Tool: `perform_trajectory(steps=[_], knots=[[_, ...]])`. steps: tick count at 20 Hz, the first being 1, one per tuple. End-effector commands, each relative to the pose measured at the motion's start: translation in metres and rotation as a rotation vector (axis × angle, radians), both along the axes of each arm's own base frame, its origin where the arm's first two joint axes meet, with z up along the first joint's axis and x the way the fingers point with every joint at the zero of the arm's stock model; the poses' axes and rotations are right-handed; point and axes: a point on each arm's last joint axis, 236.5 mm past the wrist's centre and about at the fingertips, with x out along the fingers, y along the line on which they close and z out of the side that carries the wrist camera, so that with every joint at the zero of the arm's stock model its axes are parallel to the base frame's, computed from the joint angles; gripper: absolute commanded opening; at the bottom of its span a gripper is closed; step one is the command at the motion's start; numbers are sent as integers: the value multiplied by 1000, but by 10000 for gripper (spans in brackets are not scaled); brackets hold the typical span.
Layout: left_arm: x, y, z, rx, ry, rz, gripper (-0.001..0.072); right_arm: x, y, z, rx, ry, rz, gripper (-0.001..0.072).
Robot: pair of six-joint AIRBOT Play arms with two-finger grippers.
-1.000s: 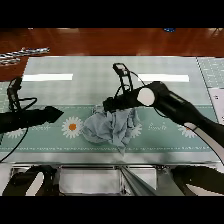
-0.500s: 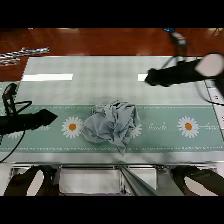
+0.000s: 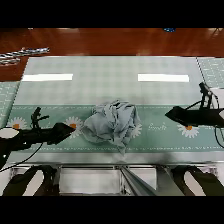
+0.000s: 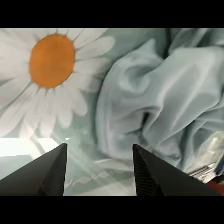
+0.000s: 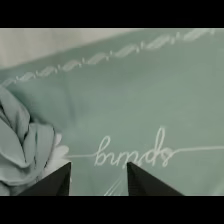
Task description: Fold the shirts.
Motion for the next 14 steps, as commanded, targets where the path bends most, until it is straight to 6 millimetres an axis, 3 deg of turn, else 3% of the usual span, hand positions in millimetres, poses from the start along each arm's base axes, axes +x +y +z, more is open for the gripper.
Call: perform_trajectory(steps=[1, 6, 11, 12, 13, 14], knots=[[22, -7, -16, -31, -19, 54, 503, -18, 15, -21, 84, 36, -21, 408], [27, -49, -39, 52, -5, -134, 503, -21, 16, -21, 90, 50, -12, 408], [42, -96, -32, 59, -44, -298, 481, -32, 28, -32, 93, 88, 23, 408], [45, -100, -29, 54, -50, -312, 218, -37, 36, -38, 95, 112, 47, 408], [50, -101, -27, 51, -60, -317, 18, -37, 44, -44, 91, 122, 77, 408], [54, -102, -22, 50, -75, -320, 18, -35, 54, -49, 96, 129, 93, 408]])
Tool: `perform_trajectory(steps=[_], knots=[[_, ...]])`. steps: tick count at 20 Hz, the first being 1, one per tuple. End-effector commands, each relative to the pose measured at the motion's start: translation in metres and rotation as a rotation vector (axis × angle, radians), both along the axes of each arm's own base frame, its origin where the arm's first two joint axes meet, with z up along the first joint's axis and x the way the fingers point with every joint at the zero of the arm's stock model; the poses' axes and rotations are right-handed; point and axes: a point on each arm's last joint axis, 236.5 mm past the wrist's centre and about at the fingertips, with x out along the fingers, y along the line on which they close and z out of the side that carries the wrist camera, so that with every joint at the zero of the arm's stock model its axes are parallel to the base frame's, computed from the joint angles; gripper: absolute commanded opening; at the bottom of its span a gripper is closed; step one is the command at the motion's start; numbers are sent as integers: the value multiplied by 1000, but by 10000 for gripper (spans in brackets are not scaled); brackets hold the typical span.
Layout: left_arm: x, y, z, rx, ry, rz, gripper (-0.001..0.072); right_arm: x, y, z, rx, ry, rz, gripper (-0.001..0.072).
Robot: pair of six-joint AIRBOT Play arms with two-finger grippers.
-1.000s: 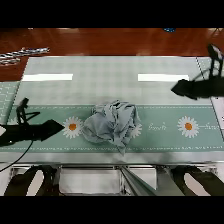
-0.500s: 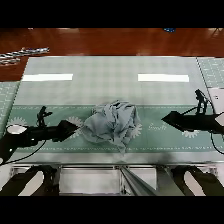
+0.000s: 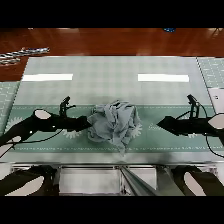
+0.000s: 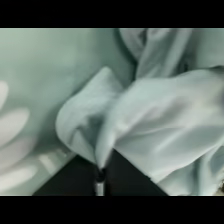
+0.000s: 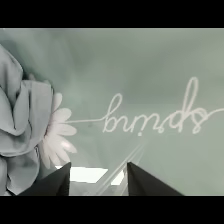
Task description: Fold the shirts.
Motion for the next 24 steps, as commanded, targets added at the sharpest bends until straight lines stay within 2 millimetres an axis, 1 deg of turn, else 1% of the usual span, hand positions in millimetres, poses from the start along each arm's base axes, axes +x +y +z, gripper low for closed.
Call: perform_trajectory(steps=[1, 3, 7, 9, 11, 13, 14, 15, 16, 17, 18, 19, 20, 21, 22, 23, 24], knots=[[10, -16, 12, -26, -21, -48, 18, 2, 28, -16, 28, 28, 40, 408], [9, -18, 18, -40, -16, -70, 18, 9, 52, -23, 81, 30, 53, 408], [6, -19, 18, -45, -9, -77, 18, 24, 98, -30, 164, 40, 111, 408], [5, -20, 19, -48, -4, -82, 18, 30, 119, -31, 186, 60, 144, 408], [3, -20, 19, -51, 0, -86, 18, 43, 129, -36, 182, 67, 163, 408], [3, -20, 19, -52, 1, -88, 18, 56, 133, -44, 178, 83, 163, 407], [3, -20, 19, -52, 0, -87, 18, 61, 135, -48, 178, 91, 164, 364], [5, -20, 19, -51, -4, -84, 18, 64, 138, -48, 182, 94, 184, 171], [9, -18, 22, -53, -12, -77, 18, 66, 142, -42, 190, 72, 242, 28], [20, -15, 31, -66, -30, -61, 18, 70, 146, -27, 202, 37, 299, 26], [34, -9, 46, -83, -61, -43, 18, 79, 144, -7, 205, 1, 335, 25], [52, -1, 67, -104, -107, -23, 18, 93, 137, 17, 191, -50, 355, 25], [75, 12, 98, -123, -182, 7, 18, 112, 124, 48, 162, -116, 351, 25], [97, 25, 132, -138, -266, 41, 18, 131, 108, 82, 122, -190, 338, 25], [120, 42, 175, -155, -370, 88, 18, 150, 89, 124, 72, -282, 319, 25], [139, 58, 224, -177, -484, 133, 18, 163, 71, 166, 27, -367, 304, 25], [151, 71, 272, -200, -592, 173, 18, 171, 56, 214, -15, -465, 292, 25]])
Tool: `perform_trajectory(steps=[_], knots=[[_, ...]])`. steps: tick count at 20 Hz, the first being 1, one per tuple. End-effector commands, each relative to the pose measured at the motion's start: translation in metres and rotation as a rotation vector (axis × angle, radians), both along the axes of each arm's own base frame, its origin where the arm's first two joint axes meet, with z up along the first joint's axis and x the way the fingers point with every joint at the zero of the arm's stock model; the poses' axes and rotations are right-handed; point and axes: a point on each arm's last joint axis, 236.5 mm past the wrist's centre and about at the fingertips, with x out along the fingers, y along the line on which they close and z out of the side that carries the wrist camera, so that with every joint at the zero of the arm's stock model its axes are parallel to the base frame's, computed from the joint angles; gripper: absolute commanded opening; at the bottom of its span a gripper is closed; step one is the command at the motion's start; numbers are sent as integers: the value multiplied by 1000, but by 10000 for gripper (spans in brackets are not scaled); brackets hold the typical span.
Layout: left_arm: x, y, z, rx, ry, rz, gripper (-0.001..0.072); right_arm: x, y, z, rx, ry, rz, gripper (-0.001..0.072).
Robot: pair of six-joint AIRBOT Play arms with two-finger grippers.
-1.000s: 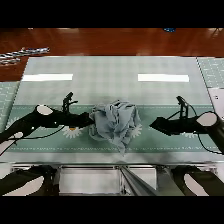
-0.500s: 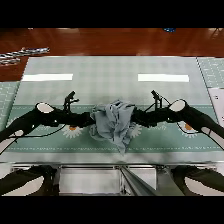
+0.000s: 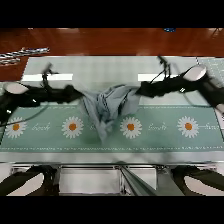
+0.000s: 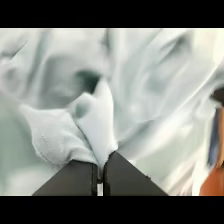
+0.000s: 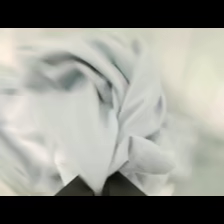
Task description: Fold the shirts.
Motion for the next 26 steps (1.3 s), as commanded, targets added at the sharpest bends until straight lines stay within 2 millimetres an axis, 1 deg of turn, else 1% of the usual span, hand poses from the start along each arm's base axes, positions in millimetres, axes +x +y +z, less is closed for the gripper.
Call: perform_trajectory(steps=[1, 2, 3, 4, 5, 6, 7, 8, 9, 11, 12, 14, 15, 16, 17, 18, 19, 20, 21, 22, 24, 25, 26], knots=[[39, 49, 161, -85, -348, 132, 18, 21, -56, 142, -116, -288, -53, 25], [39, 58, 206, -88, -448, 154, 18, 16, -65, 186, -140, -382, -55, 25], [33, 65, 251, -71, -555, 163, 18, 6, -72, 224, -164, -464, -56, 25], [23, 70, 289, -52, -647, 171, 18, -9, -77, 259, -200, -546, -57, 25], [9, 75, 327, -28, -744, 181, 18, -25, -84, 286, -236, -611, -66, 25], [-5, 79, 358, -4, -825, 195, 18, -44, -91, 309, -271, -671, -78, 25], [-21, 83, 385, 22, -902, 212, 18, -62, -100, 324, -313, -709, -98, 25], [-37, 86, 406, 49, -963, 232, 18, -81, -113, 333, -364, -736, -129, 25], [-54, 90, 424, 78, -1020, 255, 18, -99, -127, 337, -413, -740, -169, 25], [-84, 95, 444, 143, -1096, 306, 18, -137, -155, 338, -491, -708, -260, 25], [-96, 97, 447, 191, -1115, 324, 18, -153, -161, 337, -508, -689, -283, 25], [-116, 98, 437, 329, -1114, 337, 18, -183, -165, 327, -518, -633, -284, 25], [-123, 100, 430, 390, -1092, 352, 18, -197, -164, 317, -520, -586, -271, 26], [-129, 100, 422, 431, -1070, 353, 18, -205, -164, 308, -522, -543, -262, 25], [-133, 100, 411, 475, -1044, 346, 18, -209, -161, 300, -511, -523, -255, 25], [-133, 102, 396, 510, -1010, 332, 18, -211, -158, 286, -503, -488, -236, 25], [-131, 102, 375, 526, -958, 302, 18, -211, -154, 267, -496, -434, -212, 25], [-128, 101, 349, 523, -890, 268, 18, -210, -151, 241, -489, -358, -191, 25], [-124, 98, 317, 502, -796, 228, 18, -209, -148, 210, -482, -277, -169, 25], [-120, 92, 279, 477, -694, 168, 18, -206, -145, 180, -475, -209, -151, 25], [-116, 82, 205, 416, -496, 66, 18, -193, -144, 117, -471, -86, -136, 25], [-113, 79, 171, 386, -412, 39, 18, -185, -144, 86, -471, -36, -133, 25], [-109, 77, 134, 355, -324, 29, 18, -174, -143, 60, -469, -5, -134, 25]])
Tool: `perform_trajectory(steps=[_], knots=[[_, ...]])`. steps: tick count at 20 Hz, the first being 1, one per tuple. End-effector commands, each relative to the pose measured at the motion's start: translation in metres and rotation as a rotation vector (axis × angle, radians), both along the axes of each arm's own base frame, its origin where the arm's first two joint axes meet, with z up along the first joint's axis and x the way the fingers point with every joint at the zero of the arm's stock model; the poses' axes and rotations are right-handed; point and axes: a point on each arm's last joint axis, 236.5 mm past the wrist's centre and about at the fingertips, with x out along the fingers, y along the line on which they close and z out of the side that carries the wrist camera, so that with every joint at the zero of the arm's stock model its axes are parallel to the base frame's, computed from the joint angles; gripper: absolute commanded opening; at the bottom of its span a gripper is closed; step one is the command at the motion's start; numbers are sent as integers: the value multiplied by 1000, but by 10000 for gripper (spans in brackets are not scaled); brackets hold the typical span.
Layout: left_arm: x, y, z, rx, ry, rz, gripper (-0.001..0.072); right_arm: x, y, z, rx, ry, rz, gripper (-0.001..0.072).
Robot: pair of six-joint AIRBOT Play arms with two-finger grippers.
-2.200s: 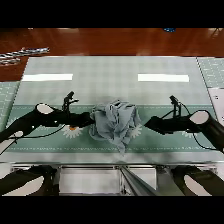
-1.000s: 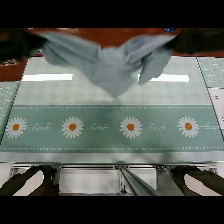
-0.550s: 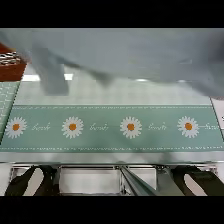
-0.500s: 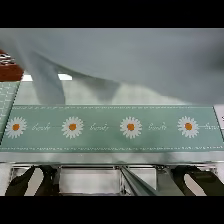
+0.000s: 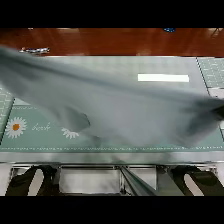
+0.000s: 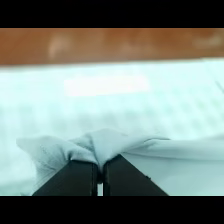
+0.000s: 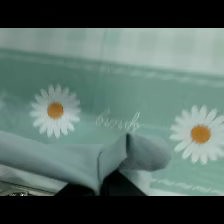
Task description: Fold the shirts.
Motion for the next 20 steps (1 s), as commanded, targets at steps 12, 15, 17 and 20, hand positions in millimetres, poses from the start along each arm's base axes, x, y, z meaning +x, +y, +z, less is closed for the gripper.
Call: perform_trajectory(steps=[12, 15, 17, 20], knots=[[178, 29, -270, -314, 520, 177, 18, 225, 5, -213, 34, 216, -66, 26], [222, 20, -290, -310, 550, 141, 18, 291, 4, -214, 58, 122, -119, 26], [237, 6, -301, -305, 569, 102, 63, 318, 7, -217, 92, 84, -160, 200], [240, -4, -303, -291, 613, 27, 504, 332, -1, -209, 119, 68, -179, 415]])
